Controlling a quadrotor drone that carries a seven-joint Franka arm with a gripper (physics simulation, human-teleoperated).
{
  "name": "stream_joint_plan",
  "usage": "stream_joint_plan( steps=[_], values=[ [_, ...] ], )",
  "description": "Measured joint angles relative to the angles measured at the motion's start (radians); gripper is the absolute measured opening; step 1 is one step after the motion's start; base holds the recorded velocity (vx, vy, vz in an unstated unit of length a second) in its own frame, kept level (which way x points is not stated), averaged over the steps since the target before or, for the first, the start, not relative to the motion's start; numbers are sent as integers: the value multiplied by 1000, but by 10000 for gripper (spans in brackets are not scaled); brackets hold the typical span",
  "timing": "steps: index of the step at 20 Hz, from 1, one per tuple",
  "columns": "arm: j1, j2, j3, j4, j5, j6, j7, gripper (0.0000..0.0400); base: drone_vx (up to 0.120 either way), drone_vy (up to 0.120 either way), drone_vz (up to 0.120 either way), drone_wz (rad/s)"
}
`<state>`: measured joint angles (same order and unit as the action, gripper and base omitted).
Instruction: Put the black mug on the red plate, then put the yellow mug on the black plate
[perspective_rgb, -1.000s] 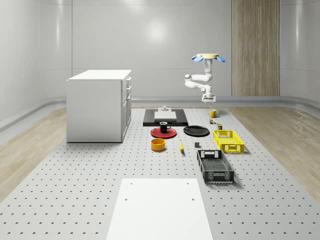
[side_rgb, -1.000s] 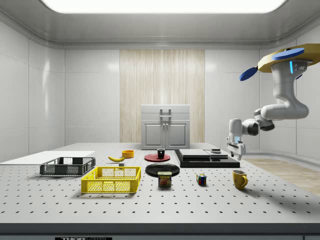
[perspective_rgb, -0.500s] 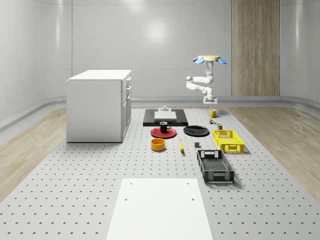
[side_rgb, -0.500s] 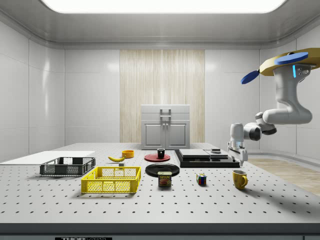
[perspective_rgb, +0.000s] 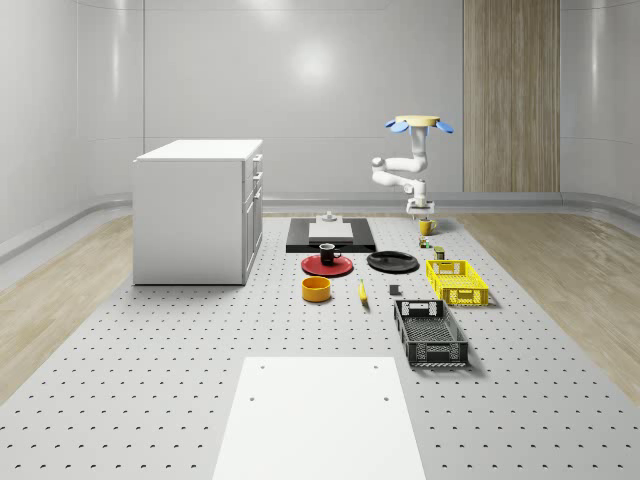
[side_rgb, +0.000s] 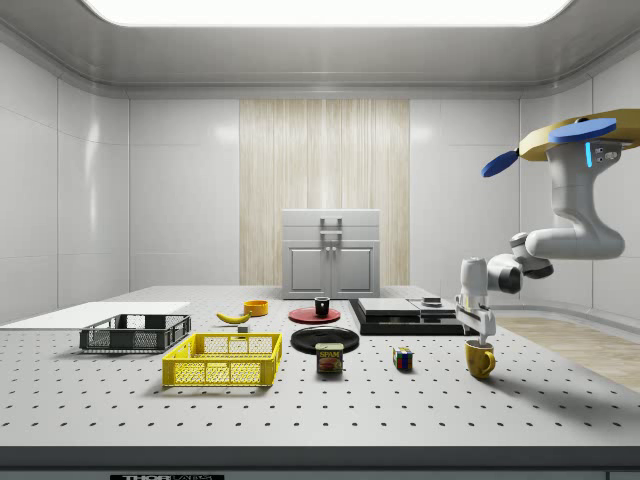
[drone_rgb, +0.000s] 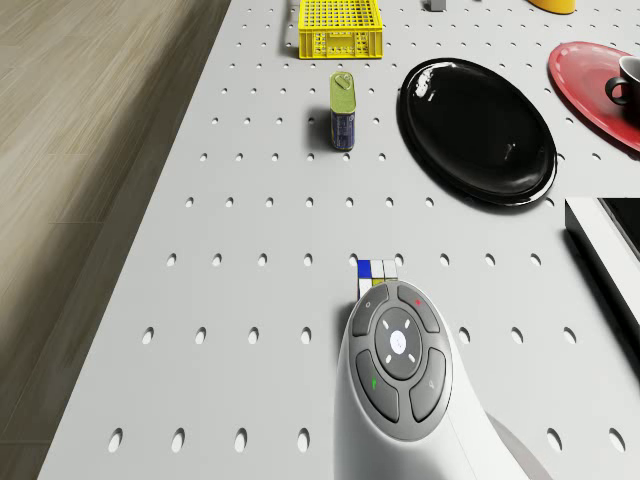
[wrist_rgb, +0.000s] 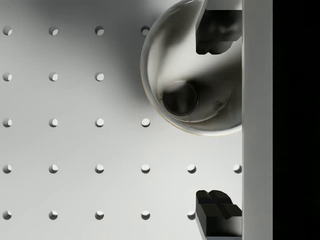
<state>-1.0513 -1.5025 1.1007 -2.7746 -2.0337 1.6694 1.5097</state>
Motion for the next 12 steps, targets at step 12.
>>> stream_joint_plan(
  steps=[12],
  values=[
    [-2,5,-32,21,-30,15,-11,400,0,0,0,0]
  ],
)
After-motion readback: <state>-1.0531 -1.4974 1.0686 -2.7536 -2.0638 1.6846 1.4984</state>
